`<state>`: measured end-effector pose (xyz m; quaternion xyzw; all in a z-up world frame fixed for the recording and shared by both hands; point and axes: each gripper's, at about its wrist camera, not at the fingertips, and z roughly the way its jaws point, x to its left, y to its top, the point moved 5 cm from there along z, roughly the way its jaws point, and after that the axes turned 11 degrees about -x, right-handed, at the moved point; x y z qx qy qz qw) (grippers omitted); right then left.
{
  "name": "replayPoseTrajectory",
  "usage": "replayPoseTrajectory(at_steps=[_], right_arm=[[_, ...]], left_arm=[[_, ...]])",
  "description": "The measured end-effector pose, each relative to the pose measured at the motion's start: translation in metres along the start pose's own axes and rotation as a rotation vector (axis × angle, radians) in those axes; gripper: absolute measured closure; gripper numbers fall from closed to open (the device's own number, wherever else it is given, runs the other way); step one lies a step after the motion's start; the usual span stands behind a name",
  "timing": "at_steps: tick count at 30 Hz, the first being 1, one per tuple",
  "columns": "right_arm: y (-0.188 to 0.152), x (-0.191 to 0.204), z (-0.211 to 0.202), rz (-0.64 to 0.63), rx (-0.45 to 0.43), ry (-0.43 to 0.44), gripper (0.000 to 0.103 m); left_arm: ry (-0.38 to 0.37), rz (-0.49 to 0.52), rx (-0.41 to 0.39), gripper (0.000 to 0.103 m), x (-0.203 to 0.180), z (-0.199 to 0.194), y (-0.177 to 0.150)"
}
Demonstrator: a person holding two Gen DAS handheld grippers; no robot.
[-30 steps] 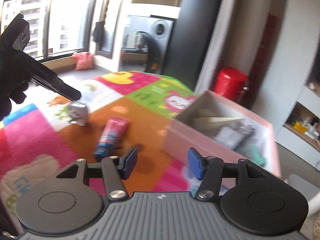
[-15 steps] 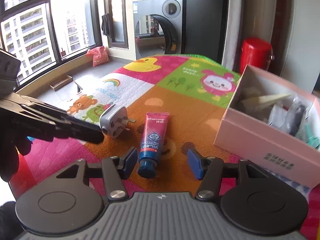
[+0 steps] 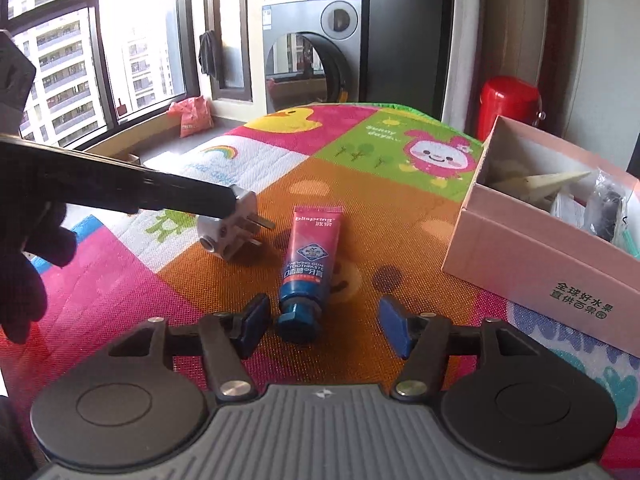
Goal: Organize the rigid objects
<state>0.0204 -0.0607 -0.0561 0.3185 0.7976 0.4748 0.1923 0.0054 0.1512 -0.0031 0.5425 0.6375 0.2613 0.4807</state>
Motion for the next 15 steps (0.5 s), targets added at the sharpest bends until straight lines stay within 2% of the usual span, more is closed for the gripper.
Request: replayPoseTrajectory(at_steps=[2, 5, 7, 9, 15], right_arm=[[0.0, -0.001, 0.0, 0.007, -0.002, 0.005, 0.041], [0.0, -0.001, 0.0, 0.01, -0.005, 0.007, 0.04], [0.0, -0.001, 0.0, 0.012, -0.006, 0.01, 0.039], [0.0, -0.001, 0.0, 0.013, -0.006, 0.014, 0.039], [0.0, 0.001, 0.001, 0.006, -0.003, 0.019, 0.035]], left_arm=[[-0.014, -0.017, 0.02, 0.061, -0.001, 0.006, -0.003], [0.005, -0.022, 0.018, 0.058, -0.002, 0.012, -0.005], [0.02, -0.046, 0.028, 0.057, 0.003, 0.016, -0.007], [0.003, -0.083, 0.046, 0.056, 0.007, 0.02, -0.011], [-0.005, -0.095, 0.002, 0.056, 0.008, 0.016, -0.015]])
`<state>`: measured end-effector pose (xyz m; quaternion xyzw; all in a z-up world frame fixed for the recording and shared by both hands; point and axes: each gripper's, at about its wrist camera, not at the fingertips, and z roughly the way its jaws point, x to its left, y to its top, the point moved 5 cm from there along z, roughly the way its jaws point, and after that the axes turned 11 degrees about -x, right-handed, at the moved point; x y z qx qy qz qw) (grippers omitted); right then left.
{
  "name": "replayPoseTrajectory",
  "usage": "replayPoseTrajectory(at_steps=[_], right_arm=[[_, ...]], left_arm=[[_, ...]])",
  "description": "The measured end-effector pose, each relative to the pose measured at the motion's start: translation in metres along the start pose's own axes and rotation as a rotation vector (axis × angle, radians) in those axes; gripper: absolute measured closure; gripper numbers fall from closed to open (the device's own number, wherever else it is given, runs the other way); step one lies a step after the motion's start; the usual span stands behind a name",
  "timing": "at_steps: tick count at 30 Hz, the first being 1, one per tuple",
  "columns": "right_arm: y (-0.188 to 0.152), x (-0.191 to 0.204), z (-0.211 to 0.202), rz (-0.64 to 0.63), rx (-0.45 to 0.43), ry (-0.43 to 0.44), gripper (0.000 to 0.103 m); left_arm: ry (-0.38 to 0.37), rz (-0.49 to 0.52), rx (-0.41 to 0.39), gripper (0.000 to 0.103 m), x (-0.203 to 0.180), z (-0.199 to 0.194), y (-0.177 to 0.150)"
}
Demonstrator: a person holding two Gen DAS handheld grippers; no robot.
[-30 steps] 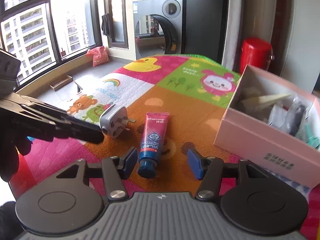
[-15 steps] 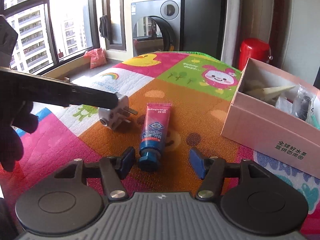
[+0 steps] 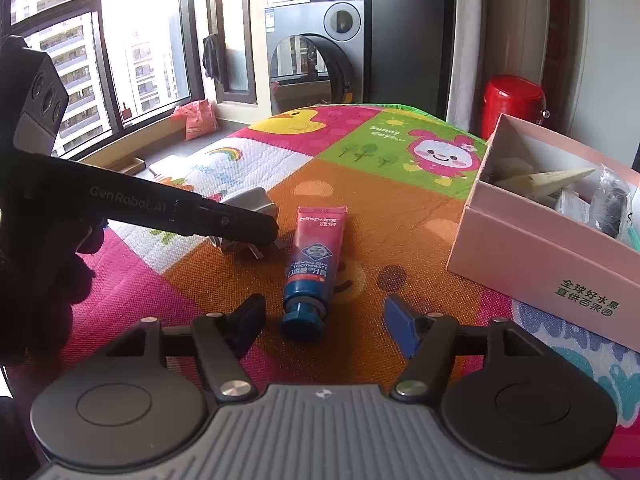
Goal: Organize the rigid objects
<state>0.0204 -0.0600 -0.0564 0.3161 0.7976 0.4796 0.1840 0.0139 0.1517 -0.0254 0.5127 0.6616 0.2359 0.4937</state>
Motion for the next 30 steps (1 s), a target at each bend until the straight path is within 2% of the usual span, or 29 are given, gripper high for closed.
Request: replayPoseTrajectory(at_steps=[2, 7, 10, 16, 20, 25, 30], right_arm=[[0.0, 0.0, 0.001, -0.001, 0.003, 0.007, 0.033], [0.001, 0.003, 0.006, -0.008, 0.043, 0.078, 0.01], [0.002, 0.007, 0.01, -0.004, 0.072, 0.109, 0.0], [0.0, 0.014, 0.012, -0.056, 0.08, 0.1, 0.0], [0.001, 0.012, 0.01, -0.046, 0.056, 0.066, 0.01], [0.012, -0.001, 0.016, -0.023, 0.026, 0.013, 0.049], [0.022, -0.004, 0.032, -0.037, 0.03, 0.008, 0.051]], left_arm=[[-0.007, -0.008, -0.015, 0.056, 0.001, -0.001, -0.001], [-0.021, -0.033, -0.044, 0.057, 0.004, -0.004, -0.004], [-0.027, -0.056, -0.049, 0.057, 0.006, -0.004, -0.004], [-0.022, -0.082, -0.062, 0.057, 0.01, -0.005, -0.004], [-0.02, -0.097, -0.067, 0.057, 0.012, -0.006, -0.004], [-0.025, -0.109, -0.068, 0.057, 0.013, -0.006, -0.004], [-0.029, -0.122, -0.068, 0.057, 0.015, -0.007, -0.004]])
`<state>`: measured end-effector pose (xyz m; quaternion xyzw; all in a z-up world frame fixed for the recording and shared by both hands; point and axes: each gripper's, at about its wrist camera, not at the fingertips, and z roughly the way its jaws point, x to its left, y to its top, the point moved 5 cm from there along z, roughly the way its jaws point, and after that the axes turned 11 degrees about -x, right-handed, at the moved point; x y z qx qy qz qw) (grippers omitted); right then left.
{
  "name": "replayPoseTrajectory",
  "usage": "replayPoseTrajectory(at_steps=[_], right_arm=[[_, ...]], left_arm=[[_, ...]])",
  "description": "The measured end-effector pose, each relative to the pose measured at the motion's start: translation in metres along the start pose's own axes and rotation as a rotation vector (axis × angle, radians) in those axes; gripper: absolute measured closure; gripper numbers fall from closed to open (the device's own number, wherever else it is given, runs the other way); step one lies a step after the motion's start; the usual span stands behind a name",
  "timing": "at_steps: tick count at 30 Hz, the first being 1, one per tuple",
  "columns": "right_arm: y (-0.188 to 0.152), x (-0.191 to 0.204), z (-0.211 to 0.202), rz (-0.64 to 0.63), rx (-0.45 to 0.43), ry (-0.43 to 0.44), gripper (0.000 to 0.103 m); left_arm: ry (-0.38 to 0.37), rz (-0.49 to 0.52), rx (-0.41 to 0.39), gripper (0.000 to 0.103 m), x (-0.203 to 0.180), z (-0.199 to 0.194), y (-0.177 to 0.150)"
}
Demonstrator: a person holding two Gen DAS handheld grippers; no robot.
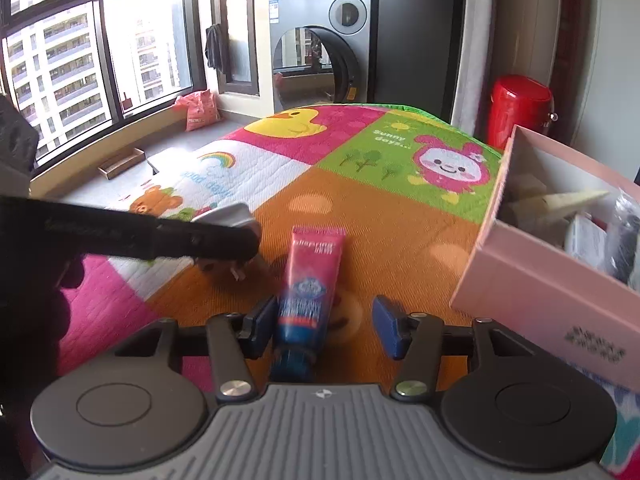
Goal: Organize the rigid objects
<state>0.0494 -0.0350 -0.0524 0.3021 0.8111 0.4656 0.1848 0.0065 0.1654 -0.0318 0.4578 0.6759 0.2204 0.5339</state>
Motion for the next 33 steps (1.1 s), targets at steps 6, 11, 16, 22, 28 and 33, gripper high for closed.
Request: replayPoseTrajectory(at_steps=[6, 11, 16, 22, 28, 33], right_arm=[[0.006, 0.009, 0.01, -0.062, -0.006, 0.014, 0.064], [0.006, 0.015, 0.0, -0.111, -0.024, -0.004, 0.074], [0.013, 0.012, -0.022, -0.12, -0.084, -0.035, 0.097], [0.008, 0.008, -0.029, -0.126, -0.051, -0.044, 0.098], [0.009, -0.002, -0.027, -0.046, -0.028, -0.016, 0.092], [0.007, -0.001, -0.03, -0.021, -0.032, 0.027, 0.084]], left_arm=[[-0.001, -0.003, 0.0, 0.057, 0.001, -0.001, 0.0], [-0.005, -0.011, -0.001, 0.057, 0.002, -0.001, 0.0], [-0.007, -0.018, 0.0, 0.057, 0.002, -0.001, 0.0], [-0.006, -0.016, -0.001, 0.057, 0.002, 0.0, 0.0], [-0.003, -0.01, -0.001, 0.057, 0.003, -0.001, 0.0], [-0.004, -0.014, -0.001, 0.057, 0.003, 0.0, 0.0]])
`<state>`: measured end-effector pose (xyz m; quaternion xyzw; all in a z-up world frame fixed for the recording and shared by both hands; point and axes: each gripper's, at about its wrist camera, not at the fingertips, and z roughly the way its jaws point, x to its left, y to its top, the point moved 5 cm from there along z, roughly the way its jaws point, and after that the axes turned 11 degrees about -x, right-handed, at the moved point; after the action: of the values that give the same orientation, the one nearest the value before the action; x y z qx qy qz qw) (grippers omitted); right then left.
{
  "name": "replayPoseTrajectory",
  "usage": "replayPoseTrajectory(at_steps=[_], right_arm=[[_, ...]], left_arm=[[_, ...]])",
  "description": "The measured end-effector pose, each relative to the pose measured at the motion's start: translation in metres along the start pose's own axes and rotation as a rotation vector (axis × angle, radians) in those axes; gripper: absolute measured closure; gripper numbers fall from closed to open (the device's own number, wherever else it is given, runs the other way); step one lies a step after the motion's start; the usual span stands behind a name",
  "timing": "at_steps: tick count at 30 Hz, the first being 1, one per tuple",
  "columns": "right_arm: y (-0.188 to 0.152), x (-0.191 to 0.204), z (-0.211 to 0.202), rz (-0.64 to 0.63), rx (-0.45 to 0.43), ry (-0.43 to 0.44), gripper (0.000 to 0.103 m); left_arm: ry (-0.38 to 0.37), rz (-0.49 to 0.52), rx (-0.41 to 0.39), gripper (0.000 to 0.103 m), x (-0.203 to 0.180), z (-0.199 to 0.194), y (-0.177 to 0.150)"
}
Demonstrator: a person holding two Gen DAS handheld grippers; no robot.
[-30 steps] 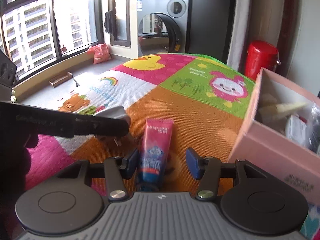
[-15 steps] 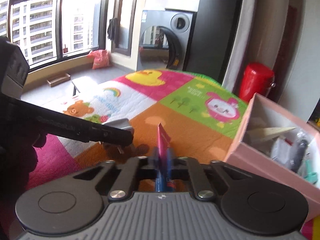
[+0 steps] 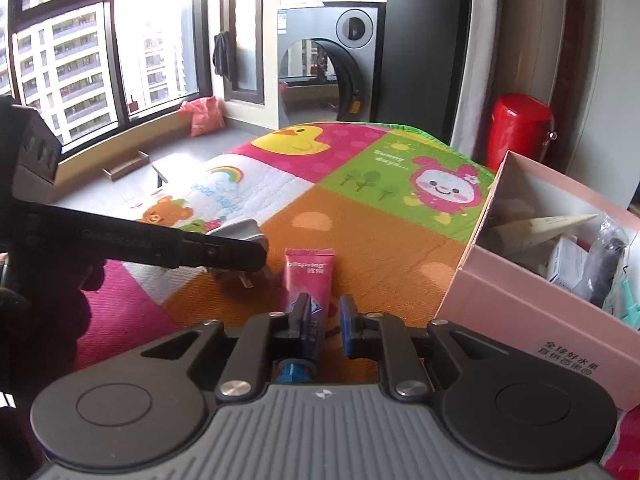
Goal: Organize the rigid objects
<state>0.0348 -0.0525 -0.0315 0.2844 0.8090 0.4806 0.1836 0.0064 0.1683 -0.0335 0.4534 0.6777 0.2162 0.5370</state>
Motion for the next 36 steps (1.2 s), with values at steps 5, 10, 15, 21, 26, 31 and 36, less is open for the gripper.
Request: replayPoseTrajectory(at_steps=[5, 10, 15, 21, 26, 31, 36], right_arm=[[-0.003, 0.008, 0.018, -0.001, 0.044, 0.037, 0.068], [-0.004, 0.014, 0.031, -0.021, 0.059, 0.025, 0.073], [-0.006, 0.012, 0.025, -0.006, 0.071, 0.023, 0.073], [-0.013, -0.004, -0.003, 0.089, 0.058, -0.005, 0.073], [-0.015, -0.018, -0.052, 0.15, -0.014, -0.057, 0.074], [-0.016, -0.037, -0.1, 0.184, -0.092, -0.15, 0.074], [-0.013, -0.062, -0.139, 0.229, -0.176, -0.24, 0.074]], left_arm=[[0.0, -0.001, 0.0, 0.057, 0.0, 0.0, 0.0], [-0.003, -0.007, 0.0, 0.057, 0.0, 0.0, 0.0], [-0.006, -0.017, 0.001, 0.057, 0.0, 0.001, 0.0], [0.014, 0.039, 0.004, 0.057, -0.008, 0.0, -0.002], [-0.008, 0.128, 0.039, 0.057, -0.026, -0.002, -0.01], [-0.061, 0.224, 0.083, 0.057, -0.056, -0.011, -0.025], [-0.132, 0.255, 0.046, 0.057, -0.092, -0.017, -0.007]])
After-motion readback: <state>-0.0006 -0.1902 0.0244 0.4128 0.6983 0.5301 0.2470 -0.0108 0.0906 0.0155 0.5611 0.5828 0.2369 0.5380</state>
